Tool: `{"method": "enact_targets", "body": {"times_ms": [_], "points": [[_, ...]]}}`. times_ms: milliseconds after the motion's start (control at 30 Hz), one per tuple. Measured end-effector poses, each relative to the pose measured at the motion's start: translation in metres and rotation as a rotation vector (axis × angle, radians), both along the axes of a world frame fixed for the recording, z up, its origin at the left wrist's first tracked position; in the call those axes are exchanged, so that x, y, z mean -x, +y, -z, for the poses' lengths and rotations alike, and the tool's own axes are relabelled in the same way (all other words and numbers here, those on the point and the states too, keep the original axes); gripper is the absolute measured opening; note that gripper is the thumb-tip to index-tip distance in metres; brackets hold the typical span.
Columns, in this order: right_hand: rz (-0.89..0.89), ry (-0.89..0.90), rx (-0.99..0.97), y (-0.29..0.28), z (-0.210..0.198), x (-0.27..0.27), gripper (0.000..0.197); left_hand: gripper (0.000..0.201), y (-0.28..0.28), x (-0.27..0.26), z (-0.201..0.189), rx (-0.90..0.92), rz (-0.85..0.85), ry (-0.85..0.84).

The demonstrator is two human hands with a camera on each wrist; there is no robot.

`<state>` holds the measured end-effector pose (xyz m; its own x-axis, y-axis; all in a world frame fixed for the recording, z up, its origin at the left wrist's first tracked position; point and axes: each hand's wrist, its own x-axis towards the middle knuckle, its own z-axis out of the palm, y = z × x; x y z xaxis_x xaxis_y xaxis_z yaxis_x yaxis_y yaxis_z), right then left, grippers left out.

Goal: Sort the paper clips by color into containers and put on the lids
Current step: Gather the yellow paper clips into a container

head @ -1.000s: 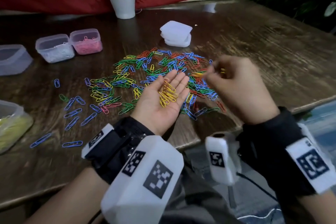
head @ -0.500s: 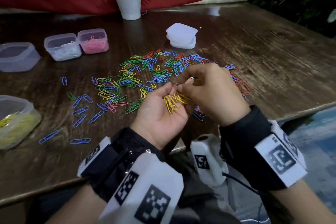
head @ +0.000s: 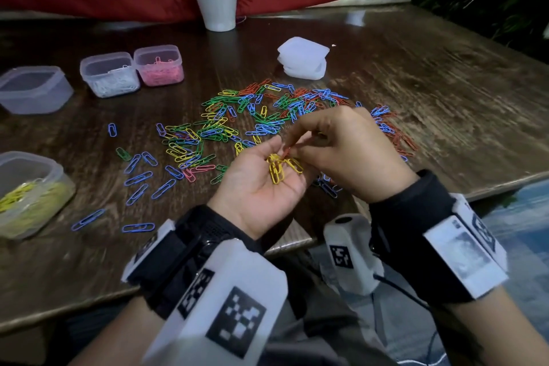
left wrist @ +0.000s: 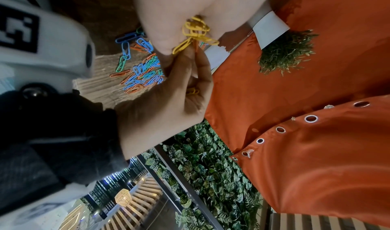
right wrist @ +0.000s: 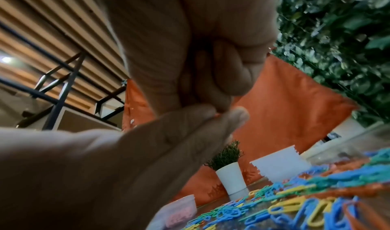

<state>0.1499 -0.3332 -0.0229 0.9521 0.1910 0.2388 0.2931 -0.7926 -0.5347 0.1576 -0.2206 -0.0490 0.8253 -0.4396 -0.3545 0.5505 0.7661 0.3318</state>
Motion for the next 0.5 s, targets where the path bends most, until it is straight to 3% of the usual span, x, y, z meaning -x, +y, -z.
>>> {"method": "enact_targets", "body": {"times_ms": [67, 200, 333, 500], "points": [[0.014, -0.012, -0.032, 0.000, 0.000, 0.000, 0.009, 0.048, 0.000, -0.001, -0.001, 0.035, -0.007, 0.007], [0.029, -0.044, -0.085, -0.002, -0.001, -0.001, 0.006, 0.026, -0.002, 0.000, -0.009, 0.063, -0.020, 0.023], [0.064, -0.040, -0.187, -0.008, 0.000, -0.003, 0.009, 0.043, -0.002, -0.002, 0.001, 0.000, -0.019, -0.034], [0.311, -0.110, -0.200, -0.041, 0.004, 0.000, 0.011, 0.044, 0.010, -0.010, 0.005, 0.009, -0.068, 0.010]]}}
